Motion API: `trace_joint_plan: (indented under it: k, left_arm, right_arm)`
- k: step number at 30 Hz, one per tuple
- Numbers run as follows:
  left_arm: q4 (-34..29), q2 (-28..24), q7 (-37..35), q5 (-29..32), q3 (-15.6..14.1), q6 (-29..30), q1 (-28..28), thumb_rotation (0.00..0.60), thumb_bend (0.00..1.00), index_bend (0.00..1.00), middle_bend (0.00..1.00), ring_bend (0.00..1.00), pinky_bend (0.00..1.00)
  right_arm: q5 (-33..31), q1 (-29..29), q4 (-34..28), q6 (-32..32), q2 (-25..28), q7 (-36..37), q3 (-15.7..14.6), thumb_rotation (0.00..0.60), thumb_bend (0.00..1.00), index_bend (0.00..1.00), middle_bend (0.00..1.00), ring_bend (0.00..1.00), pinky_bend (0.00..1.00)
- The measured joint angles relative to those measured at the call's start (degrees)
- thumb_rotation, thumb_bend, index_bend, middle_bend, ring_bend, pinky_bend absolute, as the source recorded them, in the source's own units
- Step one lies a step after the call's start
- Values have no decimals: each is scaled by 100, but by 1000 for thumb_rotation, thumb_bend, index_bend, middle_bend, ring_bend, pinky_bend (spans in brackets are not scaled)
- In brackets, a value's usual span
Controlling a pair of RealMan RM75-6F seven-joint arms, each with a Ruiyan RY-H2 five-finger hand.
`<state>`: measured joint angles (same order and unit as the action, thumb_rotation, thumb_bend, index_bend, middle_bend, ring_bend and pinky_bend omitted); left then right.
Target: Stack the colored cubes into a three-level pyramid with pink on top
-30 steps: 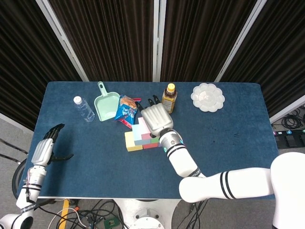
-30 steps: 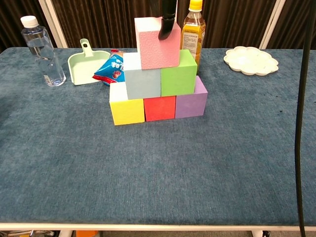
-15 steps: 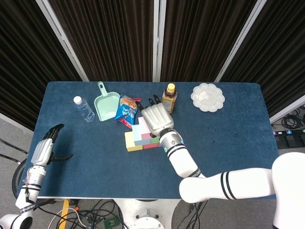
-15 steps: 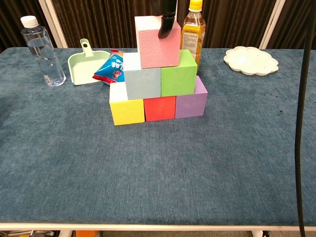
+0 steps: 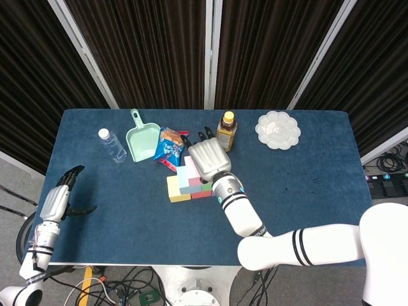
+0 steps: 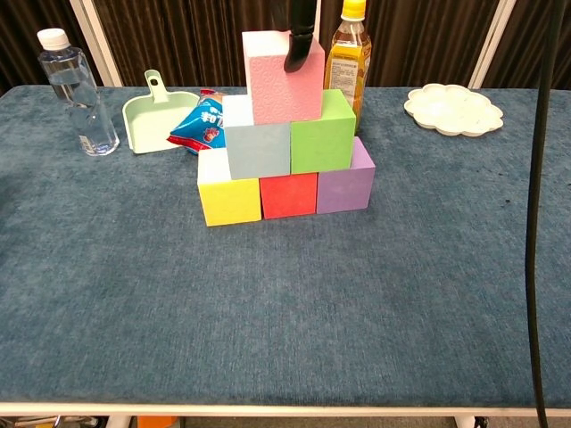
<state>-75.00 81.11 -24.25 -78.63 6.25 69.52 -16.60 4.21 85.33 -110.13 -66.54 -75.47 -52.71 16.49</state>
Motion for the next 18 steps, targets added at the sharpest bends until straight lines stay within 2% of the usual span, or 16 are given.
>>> trace_joint_plan:
  k: [5, 12, 18]
  left_arm:
    - [-3, -1, -3, -2, 2, -3, -3, 600, 57, 63, 23, 0, 92]
    - [-9, -3, -2, 10, 3, -22, -4, 600, 57, 62, 24, 0, 91]
    - [-17, -9, -3, 13, 8, -22, -3, 600, 57, 63, 24, 0, 91]
  right_arm:
    - [-50, -26, -27, 60, 32, -26, -2, 600, 157, 0, 567, 119, 0]
    - [-89, -55, -65, 266, 141, -20, 12, 600, 68, 0, 286, 25, 0]
    - [-84, -68, -65, 335, 165, 33, 13, 600, 25, 0, 187, 0, 0]
